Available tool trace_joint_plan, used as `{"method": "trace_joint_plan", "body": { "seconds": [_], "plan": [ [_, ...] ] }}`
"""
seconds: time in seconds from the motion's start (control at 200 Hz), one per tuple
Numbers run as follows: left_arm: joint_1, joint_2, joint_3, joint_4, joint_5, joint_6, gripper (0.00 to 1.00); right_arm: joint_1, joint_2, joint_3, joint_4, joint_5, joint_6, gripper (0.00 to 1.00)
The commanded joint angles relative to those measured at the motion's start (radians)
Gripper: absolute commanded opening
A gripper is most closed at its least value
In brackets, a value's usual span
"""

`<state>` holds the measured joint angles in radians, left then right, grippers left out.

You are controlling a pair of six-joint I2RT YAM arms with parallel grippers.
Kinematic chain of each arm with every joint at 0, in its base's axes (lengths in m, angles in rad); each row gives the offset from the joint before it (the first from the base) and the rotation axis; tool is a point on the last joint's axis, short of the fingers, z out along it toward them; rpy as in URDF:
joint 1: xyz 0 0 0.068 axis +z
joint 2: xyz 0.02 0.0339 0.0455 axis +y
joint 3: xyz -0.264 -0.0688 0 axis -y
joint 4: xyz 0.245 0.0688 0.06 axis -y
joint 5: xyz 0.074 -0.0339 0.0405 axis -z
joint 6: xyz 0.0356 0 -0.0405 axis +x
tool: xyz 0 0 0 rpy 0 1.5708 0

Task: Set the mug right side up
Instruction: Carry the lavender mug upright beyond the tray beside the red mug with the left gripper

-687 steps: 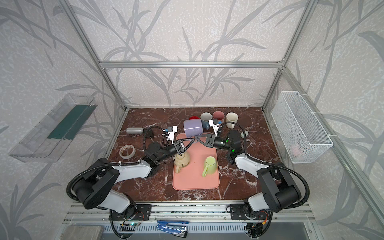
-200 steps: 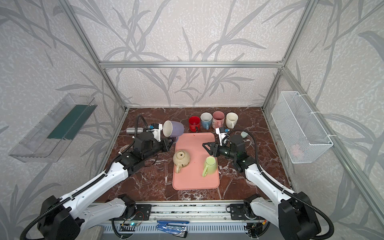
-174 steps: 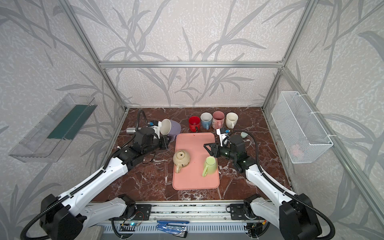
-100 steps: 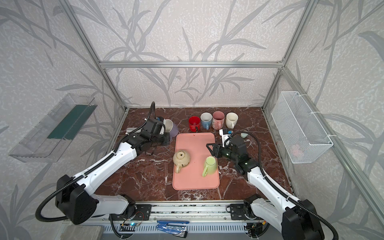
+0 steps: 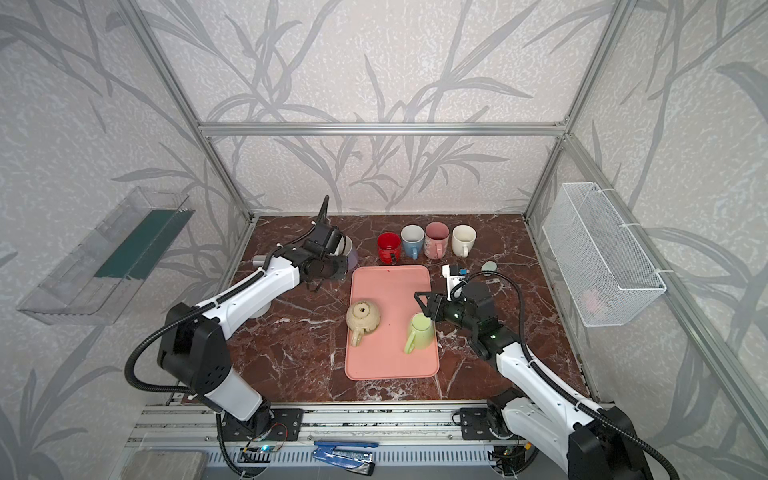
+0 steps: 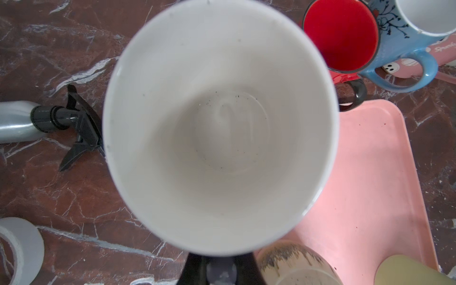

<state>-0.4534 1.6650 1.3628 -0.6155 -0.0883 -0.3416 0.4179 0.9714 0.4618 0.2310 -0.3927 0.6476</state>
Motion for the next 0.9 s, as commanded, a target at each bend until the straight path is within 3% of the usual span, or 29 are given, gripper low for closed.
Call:
{"method": "trace_joint_plan", "body": {
  "seconds": [0.0,0.5,0.895],
  "plan": [
    [0.014,0.038,0.089,0.046,-0.029,0.032,0.00,0.005,-0.014,-0.014,0.047,0.006,0.030,0.51],
    [0.021,0.286,0.331,-0.016,0.009,0.045,0.00,0.005,-0.020,-0.017,0.044,0.024,0.035,0.51],
    [0.020,0.366,0.367,-0.015,0.046,0.026,0.00,0.005,-0.014,-0.018,0.048,0.029,0.026,0.51]
  ]
}}
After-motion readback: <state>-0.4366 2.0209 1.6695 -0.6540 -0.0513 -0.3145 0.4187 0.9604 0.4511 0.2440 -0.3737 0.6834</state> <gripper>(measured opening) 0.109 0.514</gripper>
